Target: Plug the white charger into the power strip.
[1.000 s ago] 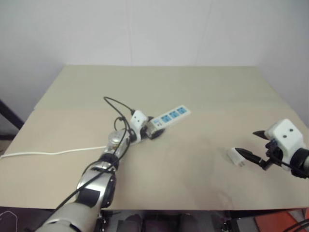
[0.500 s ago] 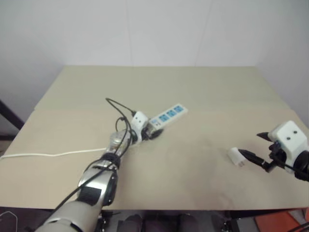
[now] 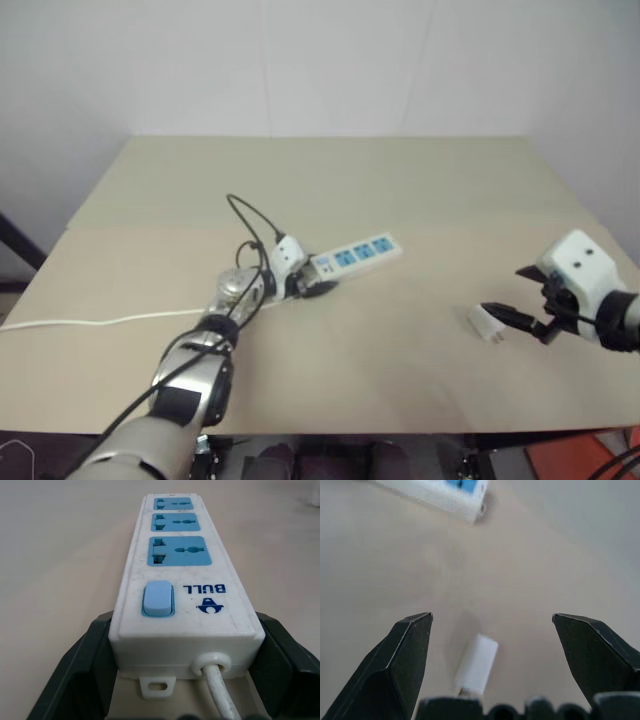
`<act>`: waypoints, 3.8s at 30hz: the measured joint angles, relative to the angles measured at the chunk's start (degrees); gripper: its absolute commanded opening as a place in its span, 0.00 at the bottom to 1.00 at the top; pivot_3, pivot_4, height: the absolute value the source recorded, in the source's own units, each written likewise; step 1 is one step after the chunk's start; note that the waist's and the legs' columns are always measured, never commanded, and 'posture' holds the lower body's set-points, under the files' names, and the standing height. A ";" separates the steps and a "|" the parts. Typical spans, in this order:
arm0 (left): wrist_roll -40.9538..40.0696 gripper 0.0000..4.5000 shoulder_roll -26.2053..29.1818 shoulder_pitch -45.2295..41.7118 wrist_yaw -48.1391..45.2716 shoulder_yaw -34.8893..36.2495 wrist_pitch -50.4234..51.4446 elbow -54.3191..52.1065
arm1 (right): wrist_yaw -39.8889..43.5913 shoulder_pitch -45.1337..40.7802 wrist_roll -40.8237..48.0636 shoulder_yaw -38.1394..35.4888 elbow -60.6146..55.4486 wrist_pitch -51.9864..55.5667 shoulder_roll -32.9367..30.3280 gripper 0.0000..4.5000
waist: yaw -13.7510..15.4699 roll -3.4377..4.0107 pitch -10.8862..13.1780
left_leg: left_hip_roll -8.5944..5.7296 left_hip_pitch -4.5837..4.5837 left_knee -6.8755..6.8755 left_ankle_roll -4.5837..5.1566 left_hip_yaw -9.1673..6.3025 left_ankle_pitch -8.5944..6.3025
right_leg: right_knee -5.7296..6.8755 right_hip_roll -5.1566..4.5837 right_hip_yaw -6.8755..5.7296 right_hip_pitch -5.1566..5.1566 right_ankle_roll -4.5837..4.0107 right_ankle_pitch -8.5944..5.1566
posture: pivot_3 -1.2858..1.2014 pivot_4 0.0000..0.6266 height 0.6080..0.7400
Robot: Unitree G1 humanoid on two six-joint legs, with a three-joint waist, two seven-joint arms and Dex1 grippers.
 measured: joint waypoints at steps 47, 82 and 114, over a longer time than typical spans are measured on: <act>-6.66 0.73 2.55 12.26 -18.33 -4.10 6.83 -21.23 | -0.77 -37.99 -0.28 37.73 40.84 30.26 3.94 0.47 | 0.38 0.18 -0.11 | -0.04 -1.01 0.40 -0.39 0.07 0.24 | 0.07 0.01 -0.01 -0.83 0.06 0.38 | 0.52 0.24 1.00; -6.58 0.73 6.11 11.92 -19.25 -7.47 9.68 -24.81 | 10.73 -17.19 10.63 9.48 21.05 -18.73 35.14 0.25 | -0.95 0.10 -0.16 | 0.06 -0.51 0.67 -0.31 0.05 0.19 | 0.17 0.23 0.03 -0.29 0.06 0.48 | 0.52 0.24 1.00; -7.53 0.73 6.73 12.84 -18.45 -8.54 13.72 -27.63 | 29.26 -23.18 0.60 17.79 57.28 -53.05 45.51 0.25 | -1.13 0.13 -0.15 | 0.08 -0.52 0.65 -0.39 0.04 0.20 | 0.22 0.28 0.05 -0.38 0.05 0.48 | 0.52 0.24 1.00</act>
